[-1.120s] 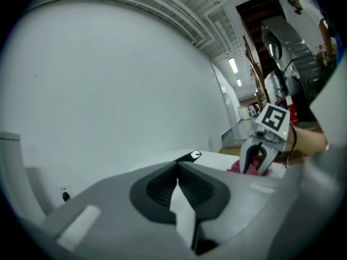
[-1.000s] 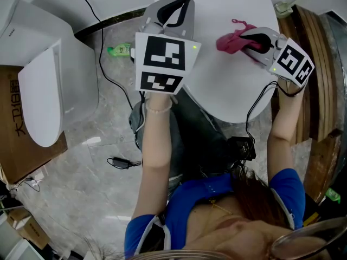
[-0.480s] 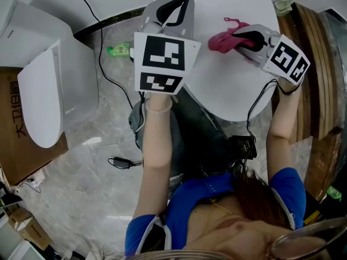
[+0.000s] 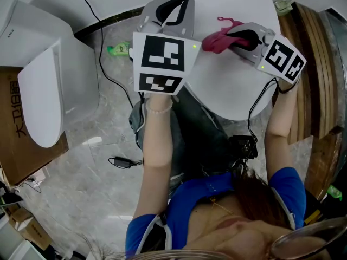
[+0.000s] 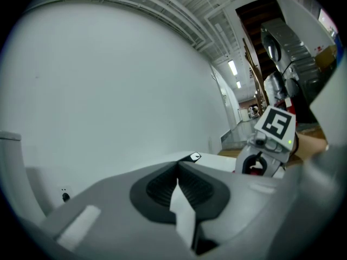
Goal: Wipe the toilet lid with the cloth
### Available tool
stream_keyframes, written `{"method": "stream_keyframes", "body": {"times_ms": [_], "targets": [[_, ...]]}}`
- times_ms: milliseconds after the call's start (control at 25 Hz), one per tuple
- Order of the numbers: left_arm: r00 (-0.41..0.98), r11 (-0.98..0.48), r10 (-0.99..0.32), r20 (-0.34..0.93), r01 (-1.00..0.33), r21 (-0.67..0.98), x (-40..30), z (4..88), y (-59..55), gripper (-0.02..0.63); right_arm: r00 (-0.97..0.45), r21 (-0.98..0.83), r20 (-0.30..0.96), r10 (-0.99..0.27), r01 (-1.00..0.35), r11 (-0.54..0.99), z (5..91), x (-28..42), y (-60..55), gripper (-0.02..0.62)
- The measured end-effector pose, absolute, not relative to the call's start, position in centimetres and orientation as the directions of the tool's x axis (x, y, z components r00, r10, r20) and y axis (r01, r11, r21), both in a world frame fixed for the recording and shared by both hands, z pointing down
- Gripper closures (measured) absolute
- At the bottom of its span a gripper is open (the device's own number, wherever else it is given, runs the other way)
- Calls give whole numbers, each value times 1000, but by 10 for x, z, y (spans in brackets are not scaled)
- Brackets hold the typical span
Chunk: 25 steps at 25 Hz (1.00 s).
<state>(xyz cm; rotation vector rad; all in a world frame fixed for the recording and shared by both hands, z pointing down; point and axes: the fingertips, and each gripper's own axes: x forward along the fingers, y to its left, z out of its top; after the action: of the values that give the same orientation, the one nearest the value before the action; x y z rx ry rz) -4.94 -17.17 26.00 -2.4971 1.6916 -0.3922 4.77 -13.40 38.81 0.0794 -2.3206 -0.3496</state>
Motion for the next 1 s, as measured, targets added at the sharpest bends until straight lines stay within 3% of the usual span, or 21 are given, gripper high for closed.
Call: {"method": "stream_keyframes", "body": {"times_ms": [1000], "targets": [[351, -378, -924, 151, -898, -227, -48, 258, -172, 603, -695, 291, 711, -112, 145, 946, 389, 6, -111, 523]]}}
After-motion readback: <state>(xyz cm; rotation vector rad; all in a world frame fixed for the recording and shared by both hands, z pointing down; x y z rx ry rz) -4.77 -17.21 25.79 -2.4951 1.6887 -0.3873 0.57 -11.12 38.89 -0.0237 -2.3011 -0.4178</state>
